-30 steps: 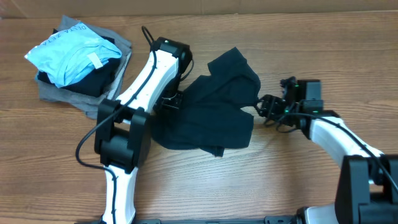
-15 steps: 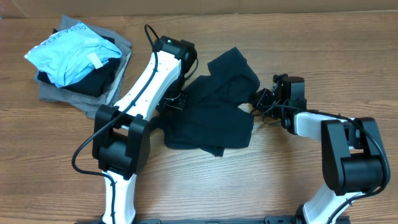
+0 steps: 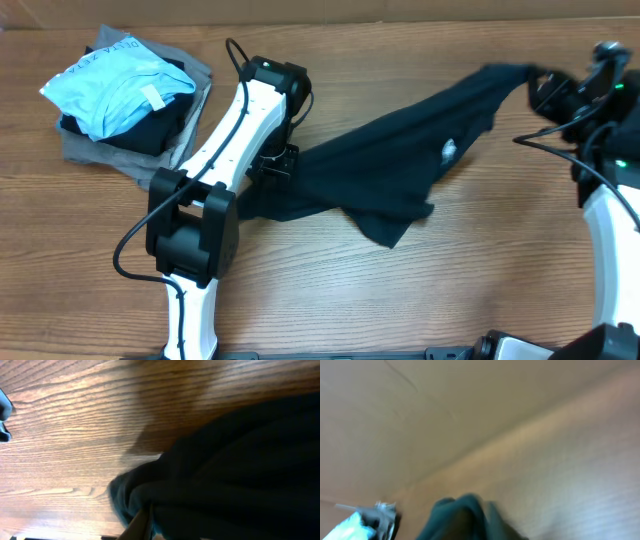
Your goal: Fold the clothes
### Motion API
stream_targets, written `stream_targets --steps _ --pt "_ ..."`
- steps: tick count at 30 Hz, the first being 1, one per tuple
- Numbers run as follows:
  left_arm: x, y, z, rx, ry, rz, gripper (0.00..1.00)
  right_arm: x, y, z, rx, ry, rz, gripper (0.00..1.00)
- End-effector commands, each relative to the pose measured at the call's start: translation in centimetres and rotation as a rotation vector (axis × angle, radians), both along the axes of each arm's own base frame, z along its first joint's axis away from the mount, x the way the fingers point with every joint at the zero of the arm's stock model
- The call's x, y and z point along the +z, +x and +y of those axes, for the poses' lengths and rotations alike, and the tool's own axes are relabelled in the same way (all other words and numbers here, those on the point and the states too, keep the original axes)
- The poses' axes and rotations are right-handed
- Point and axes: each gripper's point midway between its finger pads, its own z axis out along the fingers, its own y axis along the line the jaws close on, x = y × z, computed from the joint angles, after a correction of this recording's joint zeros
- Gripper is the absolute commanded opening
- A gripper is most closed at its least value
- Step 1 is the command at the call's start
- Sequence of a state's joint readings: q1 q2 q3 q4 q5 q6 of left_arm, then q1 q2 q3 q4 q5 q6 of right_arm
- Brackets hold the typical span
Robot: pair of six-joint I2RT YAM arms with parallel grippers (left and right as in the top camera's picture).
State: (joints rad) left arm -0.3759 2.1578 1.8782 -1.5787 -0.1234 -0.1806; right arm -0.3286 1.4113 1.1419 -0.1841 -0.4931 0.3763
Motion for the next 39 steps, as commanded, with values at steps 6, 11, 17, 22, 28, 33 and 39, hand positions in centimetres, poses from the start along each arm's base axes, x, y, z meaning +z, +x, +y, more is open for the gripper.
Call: stream_targets --steps 6,11,17,22,28,33,39 --pt "0.9 0.8 0.5 0.013 -0.004 -0.049 0.32 -4.2 -2.5 -0.7 -0.041 0.030 0.237 0.79" --pt "0.8 0.8 0.4 0.014 -0.010 -0.052 0.34 -10.0 -6.5 4.3 0.090 0.058 0.531 0.77" --pt "1.1 1.0 -0.8 0.015 -0.080 -0.052 0.35 -17.1 -10.8 12.0 0.273 0.066 0.826 0.71" --pt "3.6 1.8 -1.9 0.017 -0.142 -0.087 0.34 -23.6 -14.7 14.1 0.163 0.046 1.090 0.70" --pt "8.4 3.9 -3.2 0.006 -0.222 -0.212 0.40 -26.6 -16.3 15.3 0.167 0.049 1.176 0.09" --pt "10.5 4.9 -4.2 0.003 -0.280 -0.281 0.47 -21.5 -12.1 6.0 -0.146 -0.141 1.080 0.04" --pt "10.5 5.0 -5.1 -0.013 -0.329 -0.276 0.47 -3.6 -8.1 -10.2 -0.705 -0.282 0.759 0.72"
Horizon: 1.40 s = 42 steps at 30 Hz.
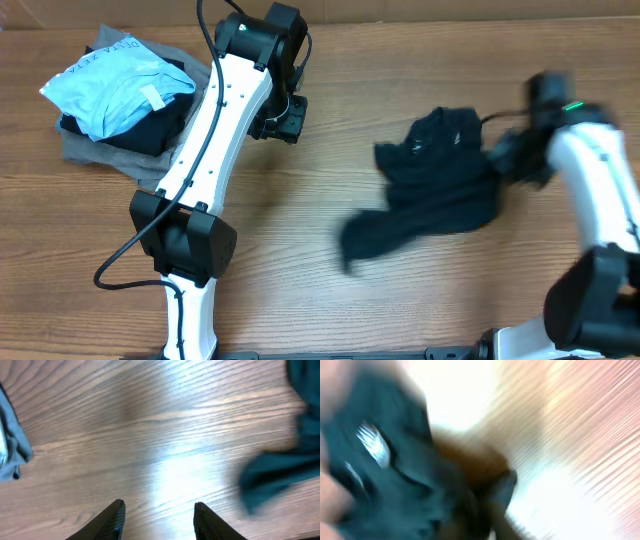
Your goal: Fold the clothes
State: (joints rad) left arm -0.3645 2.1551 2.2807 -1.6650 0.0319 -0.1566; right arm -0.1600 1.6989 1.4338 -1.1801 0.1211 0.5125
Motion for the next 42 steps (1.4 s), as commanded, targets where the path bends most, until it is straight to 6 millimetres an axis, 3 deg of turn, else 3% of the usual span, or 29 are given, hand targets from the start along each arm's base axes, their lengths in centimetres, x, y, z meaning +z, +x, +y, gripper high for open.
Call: stream_targets --steps 1,3,6,13,17,19,24,29,32,35,37,38,39,40,42 --pt "1.6 0.3 -0.9 -0.024 -0.068 -0.047 0.47 13.3 1.9 -9.8 -0.212 -0.312 -0.294 0.82" --pt "1.7 0.6 -1.3 -0.029 -0.073 -0.061 0.49 16.0 2.4 -10.6 -0.188 -0.280 -0.369 0.86" --pt "1.7 0.6 -1.9 -0.043 -0.078 -0.070 0.51 16.9 2.5 -9.9 -0.163 -0.169 -0.413 0.87" --pt "2.1 1.1 -5.9 -0.133 -0.165 -0.131 0.63 11.7 2.0 -2.9 0.045 0.155 -0.293 0.81" --pt "2.2 1.2 -11.8 -0.273 -0.354 -0.173 0.65 10.4 1.4 -3.3 0.010 0.164 -0.260 0.79" --pt "1.1 1.2 -14.7 -0.324 -0.409 -0.189 0.66 11.0 1.2 -4.6 -0.040 0.159 -0.285 0.80" --pt "-3.9 0.2 -22.1 -0.435 -0.499 -0.182 0.71 13.5 -0.7 -7.2 -0.138 0.191 -0.364 0.82" --pt "-9.5 -0.1 -29.1 -0.524 -0.557 -0.226 0.70 14.5 -1.4 -6.3 -0.145 0.314 -0.412 0.84" --pt "-12.0 -0.1 -30.7 -0.529 -0.548 -0.237 0.68 14.4 -1.3 -6.1 -0.135 0.308 -0.405 0.84" --pt "-15.1 0.1 -30.9 -0.522 -0.490 -0.241 0.65 14.3 -1.5 -6.0 -0.134 0.307 -0.395 0.84" --pt "-16.1 0.4 -30.9 -0.512 -0.478 -0.246 0.65 14.2 -1.7 -6.1 -0.127 0.298 -0.387 0.84" --pt "-16.2 0.5 -31.0 -0.507 -0.480 -0.247 0.61 14.1 -1.7 -6.1 -0.118 0.292 -0.385 0.84" --pt "-16.2 0.5 -31.0 -0.505 -0.481 -0.246 0.52 14.1 -1.8 -6.2 -0.121 0.287 -0.380 0.84" --pt "-16.2 0.6 -30.8 -0.499 -0.479 -0.243 0.32 14.0 -1.9 -6.3 -0.123 0.281 -0.376 0.84" --pt "-15.3 0.9 -30.0 -0.472 -0.469 -0.232 0.07 13.9 -1.9 -6.4 -0.124 0.275 -0.373 0.84"
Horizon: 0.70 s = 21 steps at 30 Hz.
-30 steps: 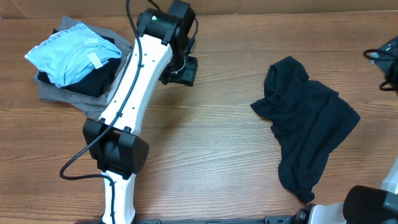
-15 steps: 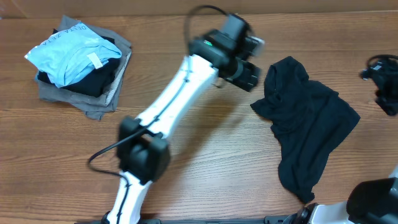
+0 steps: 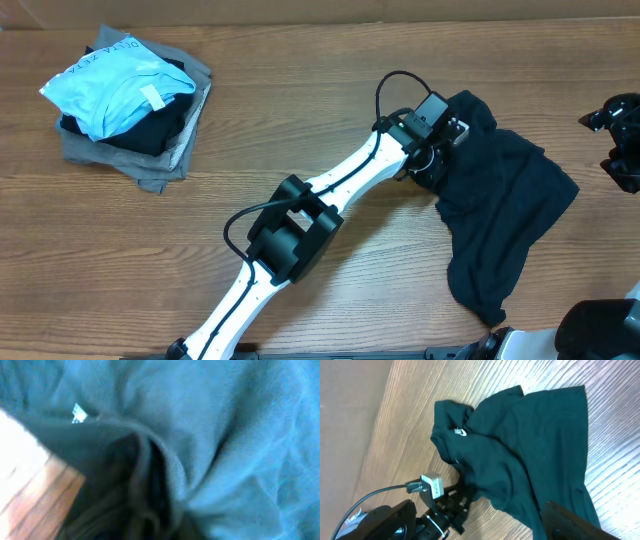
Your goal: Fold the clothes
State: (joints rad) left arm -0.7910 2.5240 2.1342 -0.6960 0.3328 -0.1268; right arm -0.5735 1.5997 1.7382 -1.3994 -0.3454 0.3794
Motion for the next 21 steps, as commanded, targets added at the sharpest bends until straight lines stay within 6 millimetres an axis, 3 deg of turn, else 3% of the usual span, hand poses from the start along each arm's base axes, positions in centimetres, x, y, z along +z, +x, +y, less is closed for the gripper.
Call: stream_targets --steps 1,3,4,6,9,11,14,18,21 --pt "2.1 1.9 2.6 0.094 0.044 0.012 0.04 1.5 0.0 -0.1 0.015 -0.044 -0.037 0.83" --pt "3.9 3.6 5.6 0.200 0.113 0.005 0.04 1.0 0.0 0.1 0.019 -0.037 -0.026 0.83" --pt "6.4 5.7 10.6 0.354 0.231 -0.023 0.04 0.1 -0.1 0.5 0.027 -0.029 -0.005 0.83" --pt "9.1 7.0 16.1 0.484 0.339 -0.048 0.04 -1.2 -0.4 0.7 0.035 -0.033 0.035 0.83" --pt "12.3 7.6 23.1 0.597 0.430 -0.038 0.04 -3.7 -1.1 1.1 0.044 -0.051 0.113 0.83" --pt "13.4 7.3 26.5 0.646 0.455 0.006 0.04 -5.7 -1.5 1.4 0.057 -0.059 0.157 0.84" --pt "13.8 6.1 30.5 0.695 0.503 0.089 0.08 -9.1 -1.7 2.4 0.085 -0.045 0.195 0.83" --pt "13.4 4.3 33.9 0.714 0.586 0.189 0.07 -14.3 -2.0 4.4 0.135 -0.019 0.218 0.82" --pt "13.3 3.8 34.8 0.702 0.608 0.209 0.07 -16.9 -0.6 8.8 0.366 0.059 0.064 0.77"
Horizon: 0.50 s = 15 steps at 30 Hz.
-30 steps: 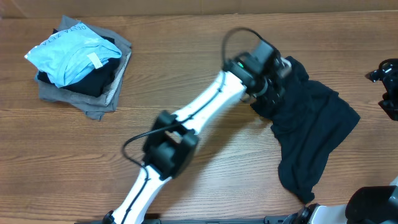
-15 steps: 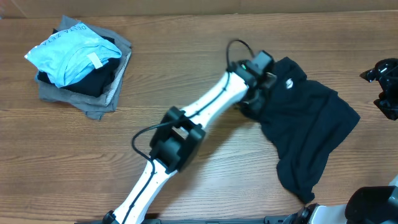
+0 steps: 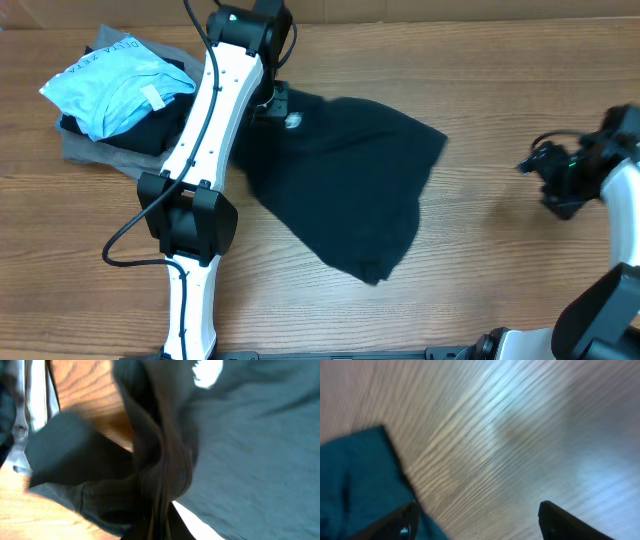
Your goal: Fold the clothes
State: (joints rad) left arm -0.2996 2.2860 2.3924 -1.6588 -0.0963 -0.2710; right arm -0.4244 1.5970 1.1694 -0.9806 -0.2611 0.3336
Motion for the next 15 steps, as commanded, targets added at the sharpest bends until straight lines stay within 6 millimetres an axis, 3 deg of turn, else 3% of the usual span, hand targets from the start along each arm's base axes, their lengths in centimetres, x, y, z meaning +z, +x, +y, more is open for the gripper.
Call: stream_targets --steps 1,3,8,12,15 --pt "0.0 -0.4 -0.2 -0.026 0.021 0.010 0.09 -2.0 0.4 5.8 0.247 0.136 -0.131 0.76" --pt "0.0 -0.4 -0.2 -0.031 0.024 0.009 0.16 -3.4 0.9 8.8 0.322 0.189 -0.204 0.75" --pt "0.0 -0.6 -0.2 -0.031 0.022 0.019 0.42 -6.5 1.4 13.4 0.350 0.181 -0.260 0.70" --pt "0.2 -1.0 -0.7 -0.057 -0.008 0.033 0.47 -8.0 1.9 14.4 0.311 0.057 -0.255 0.63" --pt "1.1 -1.2 -1.2 -0.066 -0.049 0.021 0.47 -7.9 3.1 16.7 0.375 0.051 -0.317 0.63"
